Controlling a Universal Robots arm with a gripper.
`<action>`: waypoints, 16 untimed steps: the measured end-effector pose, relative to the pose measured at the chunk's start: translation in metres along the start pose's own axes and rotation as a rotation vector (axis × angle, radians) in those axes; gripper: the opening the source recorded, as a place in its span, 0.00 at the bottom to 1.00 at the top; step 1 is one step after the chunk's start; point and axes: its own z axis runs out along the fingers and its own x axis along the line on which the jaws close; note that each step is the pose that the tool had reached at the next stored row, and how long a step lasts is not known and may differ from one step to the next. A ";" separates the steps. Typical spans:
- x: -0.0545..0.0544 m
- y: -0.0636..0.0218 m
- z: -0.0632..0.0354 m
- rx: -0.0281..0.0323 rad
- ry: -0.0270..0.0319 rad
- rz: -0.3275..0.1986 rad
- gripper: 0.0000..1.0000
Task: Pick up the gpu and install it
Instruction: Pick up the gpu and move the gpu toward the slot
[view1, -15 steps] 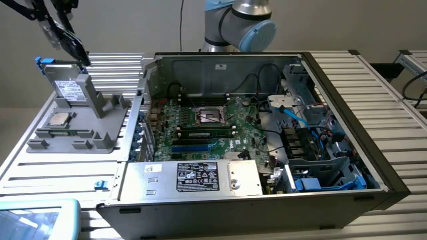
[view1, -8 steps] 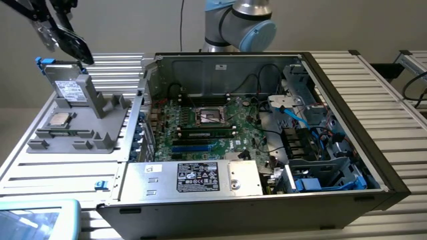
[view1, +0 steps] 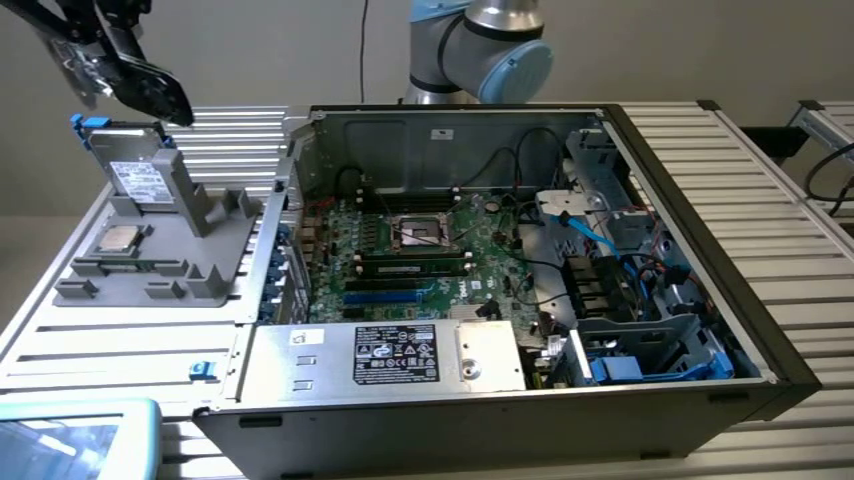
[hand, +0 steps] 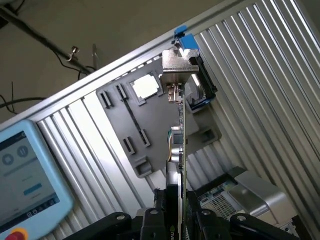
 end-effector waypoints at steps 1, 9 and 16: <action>0.000 0.0000 0.0000 -0.0003 0.0003 -0.017 0.27; 0.000 0.0000 0.0000 -0.0033 0.0029 -0.159 0.27; 0.000 0.0000 0.0000 -0.0059 0.0054 -0.288 0.27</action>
